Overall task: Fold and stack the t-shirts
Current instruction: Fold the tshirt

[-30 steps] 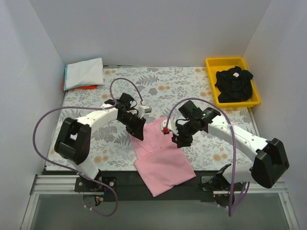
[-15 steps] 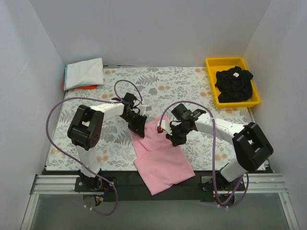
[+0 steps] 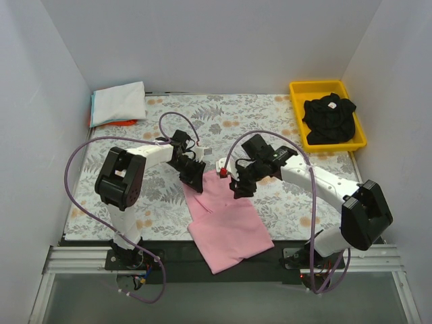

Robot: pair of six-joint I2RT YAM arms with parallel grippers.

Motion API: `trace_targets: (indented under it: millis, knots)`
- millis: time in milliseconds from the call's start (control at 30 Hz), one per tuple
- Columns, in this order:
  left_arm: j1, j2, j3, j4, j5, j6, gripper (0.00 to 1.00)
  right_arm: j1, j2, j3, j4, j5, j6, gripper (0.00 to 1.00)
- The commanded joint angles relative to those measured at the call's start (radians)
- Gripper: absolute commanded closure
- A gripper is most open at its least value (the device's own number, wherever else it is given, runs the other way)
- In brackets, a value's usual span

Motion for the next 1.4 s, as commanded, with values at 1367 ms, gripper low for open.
trace_targets:
  millis: [1367]
  knots:
    - [0.012, 0.026, -0.030, 0.067, -0.021, 0.023, 0.78, 0.255, 0.396, 0.136, 0.308, -0.052, 0.291, 0.73]
